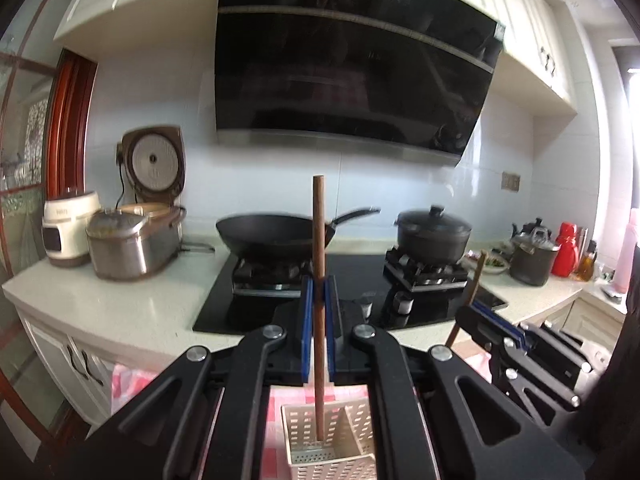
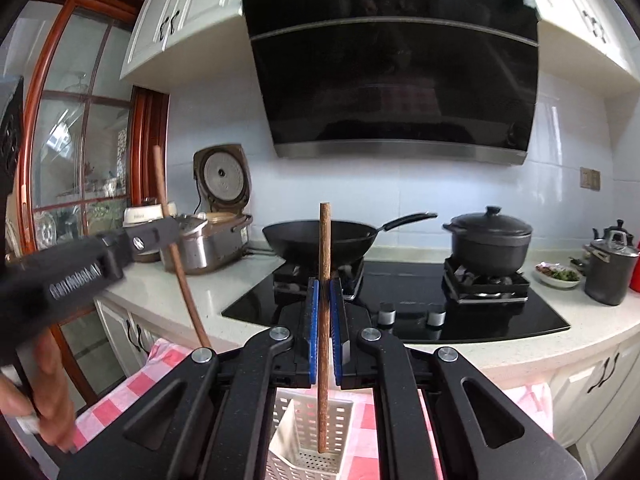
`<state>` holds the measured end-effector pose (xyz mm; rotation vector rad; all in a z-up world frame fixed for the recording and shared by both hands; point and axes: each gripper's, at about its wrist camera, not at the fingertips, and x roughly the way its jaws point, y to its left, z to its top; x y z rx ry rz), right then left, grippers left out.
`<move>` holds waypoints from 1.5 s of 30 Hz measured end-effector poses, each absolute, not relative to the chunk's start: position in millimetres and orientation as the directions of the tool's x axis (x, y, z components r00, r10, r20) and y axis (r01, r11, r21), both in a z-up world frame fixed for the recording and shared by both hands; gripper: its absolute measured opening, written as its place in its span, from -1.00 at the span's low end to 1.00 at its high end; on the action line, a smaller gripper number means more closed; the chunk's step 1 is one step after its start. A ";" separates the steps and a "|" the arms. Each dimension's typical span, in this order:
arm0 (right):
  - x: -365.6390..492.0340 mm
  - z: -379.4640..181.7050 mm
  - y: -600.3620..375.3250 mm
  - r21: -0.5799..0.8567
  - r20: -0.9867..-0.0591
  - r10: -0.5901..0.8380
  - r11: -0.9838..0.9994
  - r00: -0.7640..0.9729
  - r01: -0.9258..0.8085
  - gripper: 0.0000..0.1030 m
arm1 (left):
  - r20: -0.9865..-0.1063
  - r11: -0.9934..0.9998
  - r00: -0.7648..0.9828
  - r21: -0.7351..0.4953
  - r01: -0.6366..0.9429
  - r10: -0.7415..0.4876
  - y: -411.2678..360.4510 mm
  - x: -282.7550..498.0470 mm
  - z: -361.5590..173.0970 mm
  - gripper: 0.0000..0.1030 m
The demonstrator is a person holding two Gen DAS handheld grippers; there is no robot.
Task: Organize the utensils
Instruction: 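Lower the chopstick into the white caddy and open the left tool, then move the right tool to a loose wooden chopstick on the cloth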
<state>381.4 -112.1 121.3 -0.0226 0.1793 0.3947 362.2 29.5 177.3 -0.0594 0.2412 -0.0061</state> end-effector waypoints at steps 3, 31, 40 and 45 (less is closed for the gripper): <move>403.9 109.3 -104.0 0.031 -0.258 0.406 0.911 0.877 -0.412 -0.86 | -0.328 0.997 0.944 -0.078 0.017 -0.042 34.9 388.7 155.2 -0.89; 452.0 59.7 -106.8 0.114 -0.458 0.358 0.932 0.814 -0.345 0.26 | -0.526 0.993 0.850 -0.092 -0.068 0.009 72.3 414.9 78.9 0.10; 390.9 60.5 -145.3 0.146 -0.409 0.361 0.932 0.838 -0.331 0.26 | -0.455 0.988 0.887 -0.082 -0.130 0.079 82.4 344.3 87.1 0.51; 346.0 35.9 -150.2 0.123 -0.432 0.372 0.927 0.822 -0.355 0.23 | -0.461 0.988 0.882 -0.060 -0.143 0.100 77.4 300.1 68.9 0.64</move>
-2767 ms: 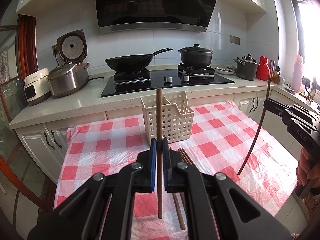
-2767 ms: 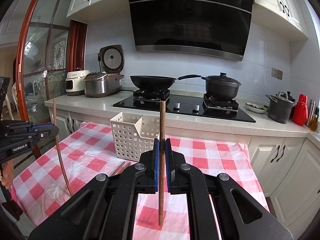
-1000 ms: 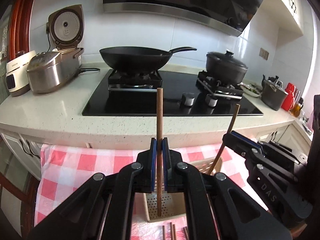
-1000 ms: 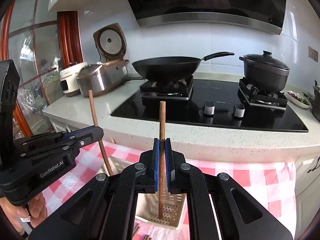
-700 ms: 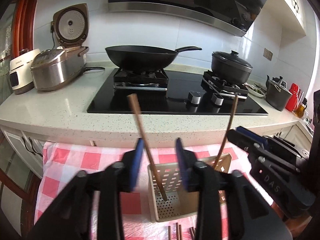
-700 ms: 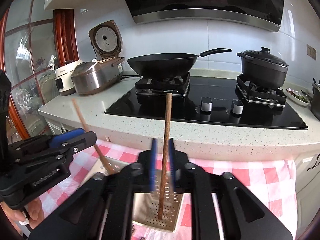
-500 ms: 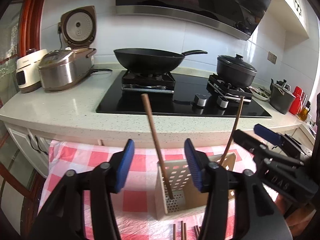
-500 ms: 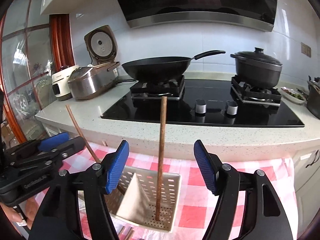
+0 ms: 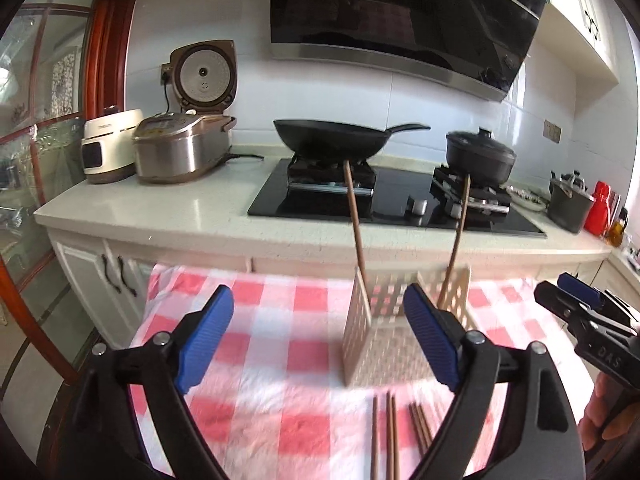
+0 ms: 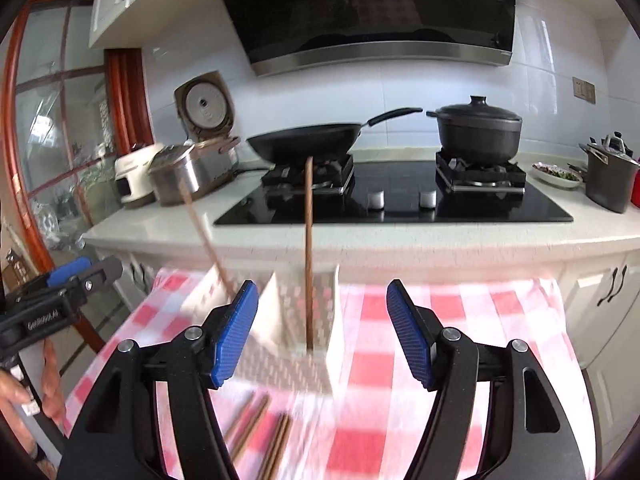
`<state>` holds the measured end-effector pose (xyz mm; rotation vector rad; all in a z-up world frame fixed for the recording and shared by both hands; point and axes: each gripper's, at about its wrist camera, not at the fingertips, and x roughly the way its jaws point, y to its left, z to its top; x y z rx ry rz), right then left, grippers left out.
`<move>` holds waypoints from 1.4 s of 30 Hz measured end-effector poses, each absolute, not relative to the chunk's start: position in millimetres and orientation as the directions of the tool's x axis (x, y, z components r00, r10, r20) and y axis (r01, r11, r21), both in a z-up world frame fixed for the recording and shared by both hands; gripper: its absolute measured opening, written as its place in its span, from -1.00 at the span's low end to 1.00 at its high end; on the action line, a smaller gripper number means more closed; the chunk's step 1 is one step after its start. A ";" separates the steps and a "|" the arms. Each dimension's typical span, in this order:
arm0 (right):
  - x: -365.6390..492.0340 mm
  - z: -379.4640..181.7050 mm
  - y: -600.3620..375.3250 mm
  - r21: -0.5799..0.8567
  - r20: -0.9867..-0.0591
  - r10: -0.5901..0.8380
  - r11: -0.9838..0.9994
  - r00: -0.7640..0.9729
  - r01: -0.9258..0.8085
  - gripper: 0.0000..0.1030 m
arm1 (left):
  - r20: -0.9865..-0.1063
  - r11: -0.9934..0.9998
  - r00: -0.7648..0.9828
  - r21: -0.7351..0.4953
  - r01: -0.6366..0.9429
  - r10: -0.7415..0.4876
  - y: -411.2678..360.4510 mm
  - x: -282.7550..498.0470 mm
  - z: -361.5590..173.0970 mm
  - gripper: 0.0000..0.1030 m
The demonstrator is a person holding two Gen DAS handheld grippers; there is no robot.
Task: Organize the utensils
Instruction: 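Move the right tool to a loose wooden chopstick on the cloth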
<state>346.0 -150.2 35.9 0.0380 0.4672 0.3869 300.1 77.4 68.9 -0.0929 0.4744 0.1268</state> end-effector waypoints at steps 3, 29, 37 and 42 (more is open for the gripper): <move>325.0 11.5 -148.6 0.107 -0.466 0.371 0.925 0.803 -0.365 0.20 | -0.481 0.989 0.870 -0.032 -0.142 0.109 70.7 280.4 49.0 0.64; 304.2 -107.6 -123.4 0.143 -0.711 0.345 0.924 0.613 -0.354 -0.54 | -0.617 0.988 0.772 0.082 -0.129 0.152 54.2 231.9 -73.8 0.61; 311.4 -103.1 -102.2 0.106 -0.748 0.310 0.929 0.587 -0.355 -0.62 | -0.593 0.984 0.786 0.113 -0.137 0.177 56.7 223.5 -68.8 0.62; 315.9 -105.6 -93.1 0.094 -0.768 0.294 0.931 0.569 -0.354 -0.65 | -0.597 0.984 0.782 0.096 -0.150 0.178 64.5 222.5 -69.3 0.61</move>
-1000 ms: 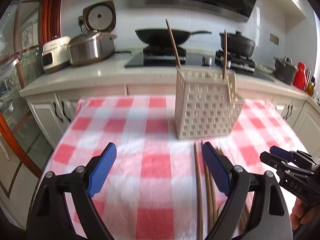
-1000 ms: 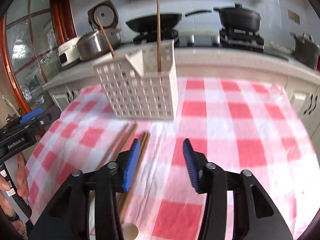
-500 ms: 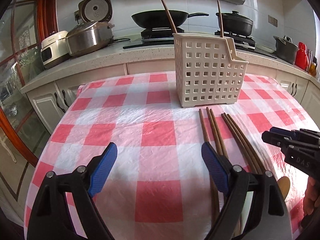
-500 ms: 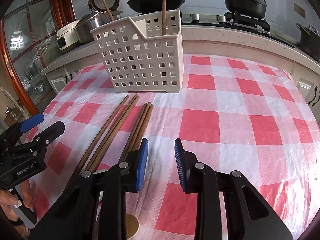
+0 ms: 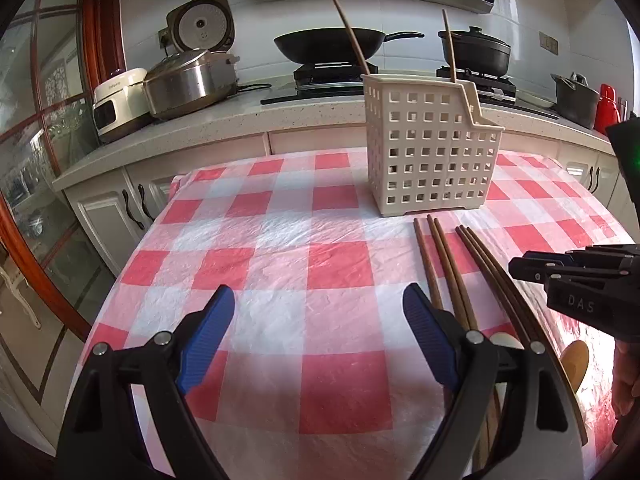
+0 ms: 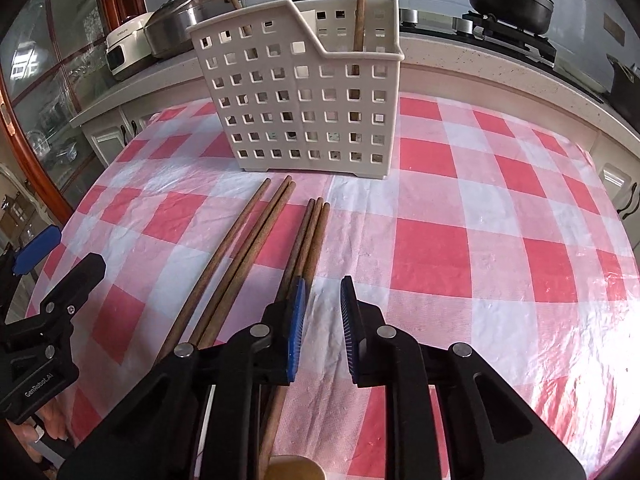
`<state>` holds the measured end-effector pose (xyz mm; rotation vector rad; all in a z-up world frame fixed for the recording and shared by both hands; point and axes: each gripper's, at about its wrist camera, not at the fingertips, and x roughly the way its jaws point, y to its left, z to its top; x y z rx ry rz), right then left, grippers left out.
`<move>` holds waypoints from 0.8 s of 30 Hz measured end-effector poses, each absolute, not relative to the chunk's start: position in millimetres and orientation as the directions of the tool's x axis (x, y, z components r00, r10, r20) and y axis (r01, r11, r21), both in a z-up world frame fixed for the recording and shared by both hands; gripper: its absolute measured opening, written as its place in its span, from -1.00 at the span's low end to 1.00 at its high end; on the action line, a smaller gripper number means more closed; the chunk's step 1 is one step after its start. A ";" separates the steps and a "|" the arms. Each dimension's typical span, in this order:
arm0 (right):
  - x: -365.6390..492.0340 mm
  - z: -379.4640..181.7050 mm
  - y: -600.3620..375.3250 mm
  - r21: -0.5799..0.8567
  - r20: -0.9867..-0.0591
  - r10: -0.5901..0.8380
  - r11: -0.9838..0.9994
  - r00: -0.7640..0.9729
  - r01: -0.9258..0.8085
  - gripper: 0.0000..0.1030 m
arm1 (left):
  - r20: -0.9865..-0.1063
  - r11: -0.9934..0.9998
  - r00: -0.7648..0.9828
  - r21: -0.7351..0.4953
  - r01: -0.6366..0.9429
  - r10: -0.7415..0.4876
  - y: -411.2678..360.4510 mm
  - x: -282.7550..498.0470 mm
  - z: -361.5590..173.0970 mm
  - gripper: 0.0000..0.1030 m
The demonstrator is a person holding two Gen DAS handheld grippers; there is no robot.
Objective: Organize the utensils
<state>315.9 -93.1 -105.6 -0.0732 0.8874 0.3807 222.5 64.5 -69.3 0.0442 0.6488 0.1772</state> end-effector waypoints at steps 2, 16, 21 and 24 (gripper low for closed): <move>317.6 -107.7 -90.6 0.084 -0.774 0.282 0.933 0.566 -0.349 -0.66 | -0.600 0.984 0.781 0.087 -0.155 0.176 67.8 221.6 -70.0 0.61; 331.4 -109.3 -72.4 0.028 -0.818 0.213 0.942 0.533 -0.334 -0.70 | -0.607 0.985 0.777 0.068 -0.158 0.166 75.5 218.4 -72.9 0.62; 335.1 -114.2 -68.2 0.003 -0.832 0.189 0.942 0.522 -0.335 -0.76 | -0.610 0.985 0.775 0.068 -0.157 0.165 75.9 219.4 -73.3 0.62; 335.2 -114.5 -74.3 0.033 -0.828 0.216 0.940 0.518 -0.338 -0.80 | -0.616 0.986 0.770 0.070 -0.153 0.163 74.3 220.8 -74.3 0.62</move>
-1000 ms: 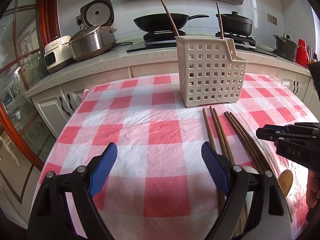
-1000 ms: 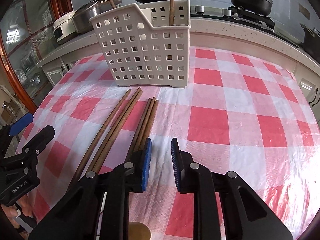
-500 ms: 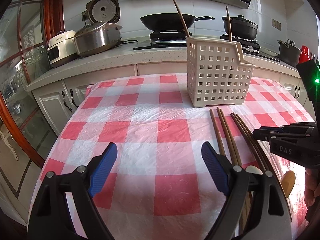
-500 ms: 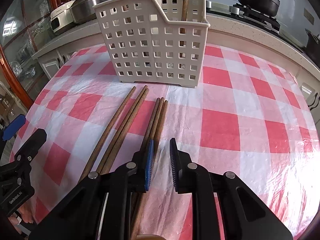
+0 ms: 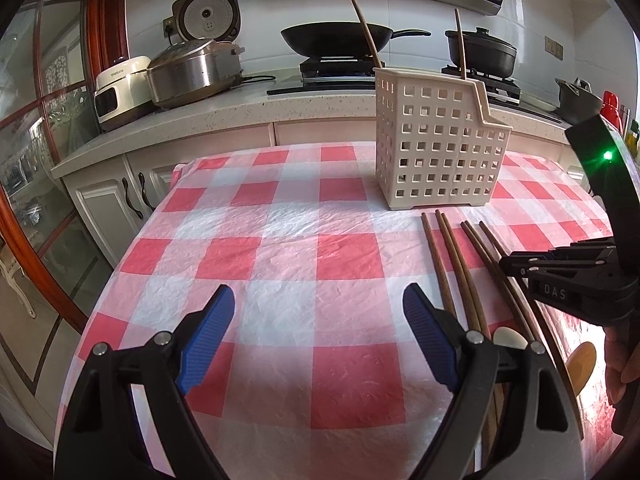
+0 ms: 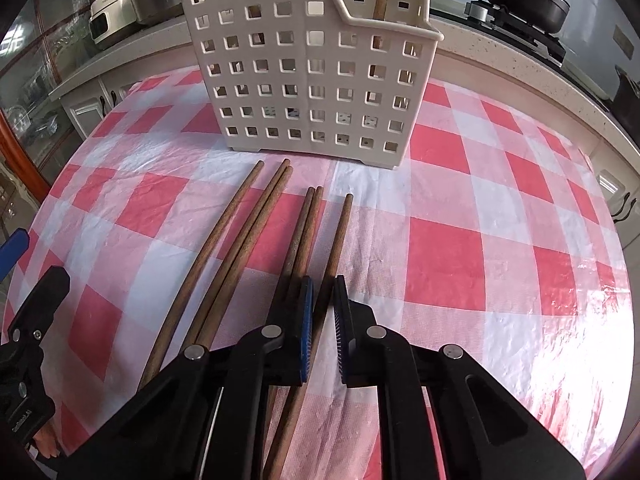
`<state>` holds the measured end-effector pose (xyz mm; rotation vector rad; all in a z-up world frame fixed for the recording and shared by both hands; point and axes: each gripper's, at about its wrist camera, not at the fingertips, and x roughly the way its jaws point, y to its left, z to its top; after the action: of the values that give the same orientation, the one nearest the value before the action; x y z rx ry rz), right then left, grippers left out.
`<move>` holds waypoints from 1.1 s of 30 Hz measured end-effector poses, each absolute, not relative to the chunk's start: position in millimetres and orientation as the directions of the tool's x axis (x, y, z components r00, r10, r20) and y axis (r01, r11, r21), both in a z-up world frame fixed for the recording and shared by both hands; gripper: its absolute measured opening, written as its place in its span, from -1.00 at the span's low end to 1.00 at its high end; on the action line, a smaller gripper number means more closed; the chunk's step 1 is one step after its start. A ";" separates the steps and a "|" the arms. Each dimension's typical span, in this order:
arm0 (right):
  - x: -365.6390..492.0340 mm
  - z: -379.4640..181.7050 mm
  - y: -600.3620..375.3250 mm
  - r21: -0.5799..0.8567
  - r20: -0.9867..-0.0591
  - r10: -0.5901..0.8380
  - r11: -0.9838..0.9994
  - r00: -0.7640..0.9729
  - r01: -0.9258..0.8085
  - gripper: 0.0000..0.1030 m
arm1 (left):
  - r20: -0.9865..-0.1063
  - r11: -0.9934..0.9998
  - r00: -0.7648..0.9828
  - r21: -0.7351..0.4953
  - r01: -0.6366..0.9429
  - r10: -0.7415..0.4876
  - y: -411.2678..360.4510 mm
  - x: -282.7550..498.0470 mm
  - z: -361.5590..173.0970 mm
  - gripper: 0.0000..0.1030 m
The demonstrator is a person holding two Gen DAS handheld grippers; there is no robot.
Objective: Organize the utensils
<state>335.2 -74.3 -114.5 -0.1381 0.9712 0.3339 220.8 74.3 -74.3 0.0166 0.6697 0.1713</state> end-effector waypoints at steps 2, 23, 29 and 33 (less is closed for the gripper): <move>334.4 -114.0 -81.4 0.058 -0.821 0.234 0.941 0.521 -0.333 -0.82 | -0.622 0.987 0.767 0.069 -0.146 0.157 72.7 221.9 -75.9 0.62; 318.9 -98.8 -130.1 0.207 -0.741 0.352 0.930 0.572 -0.305 -0.86 | -0.770 0.998 0.636 -0.013 0.066 -0.052 15.6 317.7 -95.6 -0.44; 320.9 -100.9 -134.5 0.223 -0.735 0.366 0.925 0.570 -0.307 -0.86 | -0.794 0.998 0.606 -0.010 0.064 -0.047 11.8 330.7 -105.3 -0.68; 322.7 -104.1 -134.5 0.230 -0.735 0.374 0.922 0.566 -0.311 -0.86 | -0.787 0.997 0.617 0.025 0.076 -0.027 6.0 330.7 -110.2 -0.74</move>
<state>322.7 -134.5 -104.1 0.0774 0.8820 0.4034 330.7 6.0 -110.2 0.0572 0.9046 -0.0593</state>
